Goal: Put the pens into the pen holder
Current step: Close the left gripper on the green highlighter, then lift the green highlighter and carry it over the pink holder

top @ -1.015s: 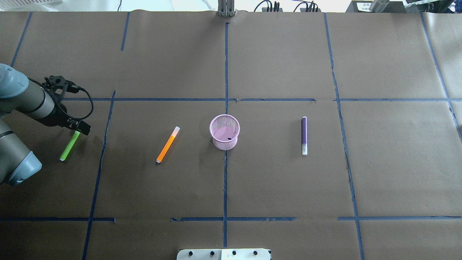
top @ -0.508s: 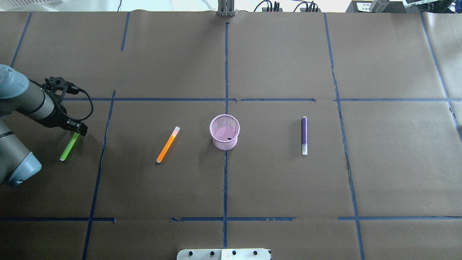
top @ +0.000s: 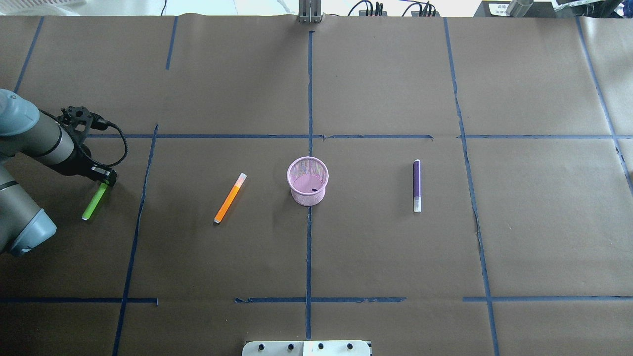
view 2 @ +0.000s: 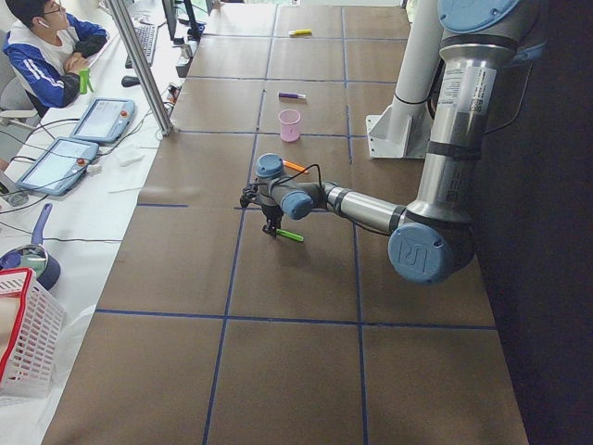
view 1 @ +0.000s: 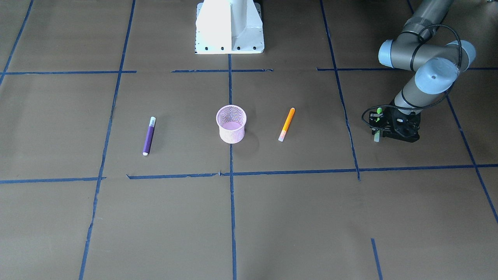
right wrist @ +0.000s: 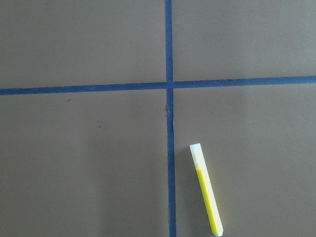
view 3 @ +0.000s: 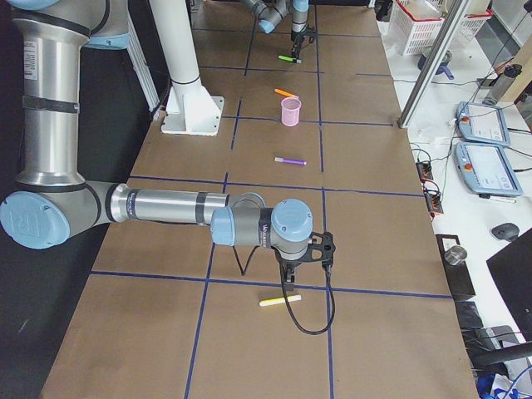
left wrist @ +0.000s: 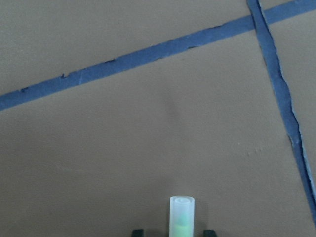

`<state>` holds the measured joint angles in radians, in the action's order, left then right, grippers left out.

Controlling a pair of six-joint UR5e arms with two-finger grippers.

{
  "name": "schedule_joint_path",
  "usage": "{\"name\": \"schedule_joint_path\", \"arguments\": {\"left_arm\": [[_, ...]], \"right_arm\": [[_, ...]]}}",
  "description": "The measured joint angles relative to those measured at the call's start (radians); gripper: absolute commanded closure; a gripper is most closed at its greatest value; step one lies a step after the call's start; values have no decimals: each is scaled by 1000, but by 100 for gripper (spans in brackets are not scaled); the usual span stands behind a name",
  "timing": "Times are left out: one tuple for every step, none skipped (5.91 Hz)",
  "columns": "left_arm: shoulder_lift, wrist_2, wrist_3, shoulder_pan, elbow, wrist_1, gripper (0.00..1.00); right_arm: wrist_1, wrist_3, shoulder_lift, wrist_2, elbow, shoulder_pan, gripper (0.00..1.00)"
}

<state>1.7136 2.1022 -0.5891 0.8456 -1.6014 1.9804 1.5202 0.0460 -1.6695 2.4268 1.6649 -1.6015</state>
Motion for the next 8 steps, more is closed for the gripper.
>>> {"name": "schedule_joint_path", "arguments": {"left_arm": [[0, -1, 0, -2, -1, 0, 94], [-1, -3, 0, -3, -5, 0, 100], [-2, -6, 0, -3, -18, 1, 100], [-3, -5, 0, -1, -47, 1, 100], [2, -4, 0, 5, -90, 2, 100], [37, -19, 3, 20, -128, 5, 100], [98, -70, 9, 33, -156, 12, 100], [171, -127, 14, 35, -177, 20, 100]], "right_arm": [[0, 0, 1, 0, -1, 0, 0], [1, 0, 2, 0, -2, 0, 0], [1, 1, 2, 0, -2, 0, 0], [1, 1, 2, 0, -3, 0, 0], [1, 2, 2, 0, -3, 0, 0], [2, 3, 3, 2, -3, 0, 0], [2, 4, 8, 2, -4, 0, 0], [2, 4, 14, 2, -4, 0, 0]]}}
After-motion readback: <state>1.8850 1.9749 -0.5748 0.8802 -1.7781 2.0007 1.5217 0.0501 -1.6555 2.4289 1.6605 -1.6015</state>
